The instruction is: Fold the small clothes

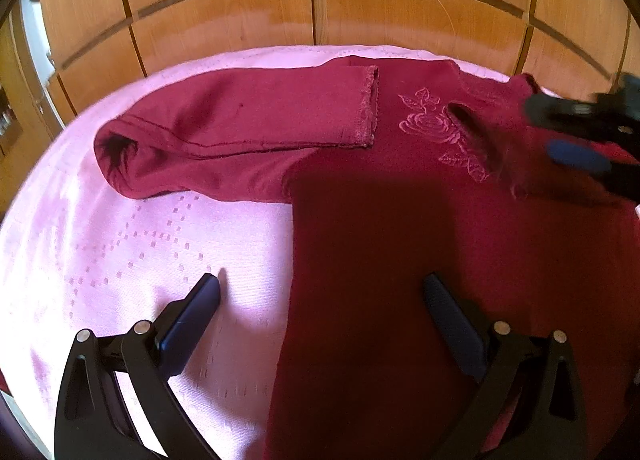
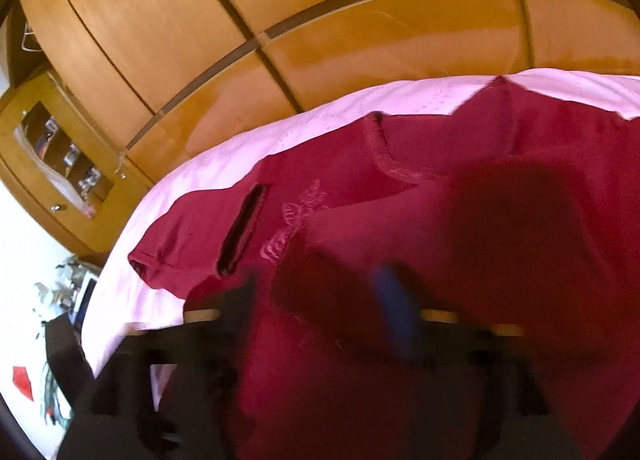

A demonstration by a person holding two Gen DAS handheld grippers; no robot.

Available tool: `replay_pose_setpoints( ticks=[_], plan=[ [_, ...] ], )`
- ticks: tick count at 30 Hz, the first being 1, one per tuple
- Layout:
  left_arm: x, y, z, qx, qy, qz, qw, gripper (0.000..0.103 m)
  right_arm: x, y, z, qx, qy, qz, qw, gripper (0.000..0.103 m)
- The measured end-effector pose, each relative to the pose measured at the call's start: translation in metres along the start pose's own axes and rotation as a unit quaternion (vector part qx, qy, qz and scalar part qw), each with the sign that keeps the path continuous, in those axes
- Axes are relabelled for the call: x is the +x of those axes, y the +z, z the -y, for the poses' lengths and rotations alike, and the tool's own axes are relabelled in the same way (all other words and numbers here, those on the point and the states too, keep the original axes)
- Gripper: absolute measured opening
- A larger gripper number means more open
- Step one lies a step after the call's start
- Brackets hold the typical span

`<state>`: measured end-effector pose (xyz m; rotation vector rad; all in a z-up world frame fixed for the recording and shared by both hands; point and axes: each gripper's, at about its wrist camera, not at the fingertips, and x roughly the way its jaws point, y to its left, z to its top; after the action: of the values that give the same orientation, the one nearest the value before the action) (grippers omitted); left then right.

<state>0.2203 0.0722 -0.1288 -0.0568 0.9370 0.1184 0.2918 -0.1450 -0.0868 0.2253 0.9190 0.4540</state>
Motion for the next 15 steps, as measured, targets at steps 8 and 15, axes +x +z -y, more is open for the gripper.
replay_pose_setpoints(
  ticks=[8, 15],
  plan=[
    [-0.052, 0.033, -0.006, -0.057, -0.116, 0.076, 0.9887, 0.100, -0.093, -0.024, 0.033, -0.049, -0.044, 0.075, 0.995, 0.077],
    [-0.016, 0.069, 0.044, -0.022, -0.170, 0.030, 0.9847, 0.091, -0.134, -0.035, 0.120, 0.074, -0.069, 0.095, 0.990, 0.077]
  ],
)
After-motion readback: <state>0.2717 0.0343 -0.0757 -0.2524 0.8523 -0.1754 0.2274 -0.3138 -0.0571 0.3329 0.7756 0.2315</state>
